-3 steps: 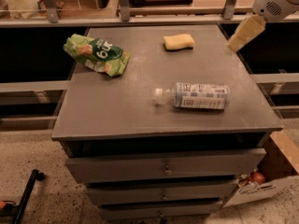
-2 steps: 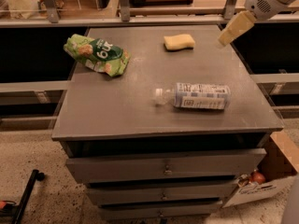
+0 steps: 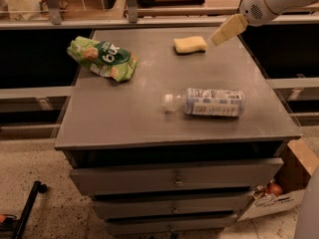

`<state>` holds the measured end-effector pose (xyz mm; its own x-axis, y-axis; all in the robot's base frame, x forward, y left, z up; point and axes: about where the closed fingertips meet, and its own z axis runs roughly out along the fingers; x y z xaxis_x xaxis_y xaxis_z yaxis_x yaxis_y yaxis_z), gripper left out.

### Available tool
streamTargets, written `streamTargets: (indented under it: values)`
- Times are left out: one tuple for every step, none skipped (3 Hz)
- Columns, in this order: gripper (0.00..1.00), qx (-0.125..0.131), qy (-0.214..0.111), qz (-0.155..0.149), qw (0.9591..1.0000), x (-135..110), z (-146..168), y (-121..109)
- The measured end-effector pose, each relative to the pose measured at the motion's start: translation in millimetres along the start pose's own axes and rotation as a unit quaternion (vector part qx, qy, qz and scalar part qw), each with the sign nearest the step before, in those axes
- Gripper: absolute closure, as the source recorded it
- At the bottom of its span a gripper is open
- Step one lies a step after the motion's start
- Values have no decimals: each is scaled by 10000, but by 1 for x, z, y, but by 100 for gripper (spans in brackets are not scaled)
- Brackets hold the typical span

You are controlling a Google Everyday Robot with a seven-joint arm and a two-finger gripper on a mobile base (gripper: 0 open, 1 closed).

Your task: Move sponge near green rice chip bag

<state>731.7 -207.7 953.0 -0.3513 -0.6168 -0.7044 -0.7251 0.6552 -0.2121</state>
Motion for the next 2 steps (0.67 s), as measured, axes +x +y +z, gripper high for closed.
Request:
streamTargets:
  values:
    - [0,-4,-1,1,10000,0,1,0]
    - [0,-58,-116,20,9999,-4,24,2]
